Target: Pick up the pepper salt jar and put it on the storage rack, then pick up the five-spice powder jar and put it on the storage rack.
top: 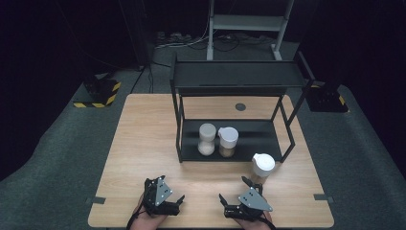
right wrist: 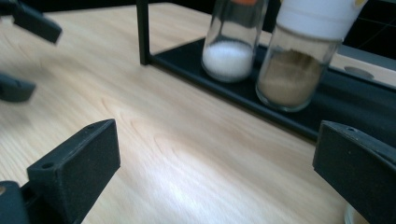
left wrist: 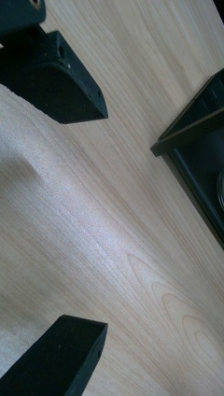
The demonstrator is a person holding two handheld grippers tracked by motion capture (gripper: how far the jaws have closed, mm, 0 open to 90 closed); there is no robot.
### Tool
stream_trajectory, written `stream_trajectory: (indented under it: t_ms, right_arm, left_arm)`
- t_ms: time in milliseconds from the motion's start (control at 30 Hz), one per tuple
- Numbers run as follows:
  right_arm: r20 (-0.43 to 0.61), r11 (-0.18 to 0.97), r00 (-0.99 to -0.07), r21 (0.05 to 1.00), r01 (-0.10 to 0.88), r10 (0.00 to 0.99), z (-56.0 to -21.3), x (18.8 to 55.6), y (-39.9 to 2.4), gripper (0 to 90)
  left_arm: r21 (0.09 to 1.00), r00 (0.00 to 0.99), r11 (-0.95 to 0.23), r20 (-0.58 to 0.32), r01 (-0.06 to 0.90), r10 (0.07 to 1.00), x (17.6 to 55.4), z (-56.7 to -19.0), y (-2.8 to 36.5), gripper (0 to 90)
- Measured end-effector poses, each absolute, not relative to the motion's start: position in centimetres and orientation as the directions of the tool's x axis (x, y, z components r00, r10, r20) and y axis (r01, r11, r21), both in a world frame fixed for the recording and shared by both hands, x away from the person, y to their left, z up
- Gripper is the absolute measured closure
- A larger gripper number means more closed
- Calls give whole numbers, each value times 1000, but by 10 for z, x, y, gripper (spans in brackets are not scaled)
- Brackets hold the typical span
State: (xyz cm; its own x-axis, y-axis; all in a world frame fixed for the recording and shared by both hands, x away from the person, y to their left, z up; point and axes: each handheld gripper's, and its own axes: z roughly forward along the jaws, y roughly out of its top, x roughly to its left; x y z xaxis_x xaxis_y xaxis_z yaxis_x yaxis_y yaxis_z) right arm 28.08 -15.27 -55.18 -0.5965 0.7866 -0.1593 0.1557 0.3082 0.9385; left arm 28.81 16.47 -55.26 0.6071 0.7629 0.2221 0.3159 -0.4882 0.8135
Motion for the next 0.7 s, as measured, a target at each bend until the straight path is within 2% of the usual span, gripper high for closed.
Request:
stream_trajectory:
  t_ms: [333, 700]
  right_arm:
    - [-245, 405, -589, 901, 154, 770, -553, 276, -155, 0]
    - [-242, 420, -614, 893, 162, 751, -553, 277, -156, 0]
  left_arm:
    - [810, 606, -495, 231, 313, 761, 288, -553, 164, 13]
    - [784, 618, -548, 283, 291, 733, 286, -555, 158, 14]
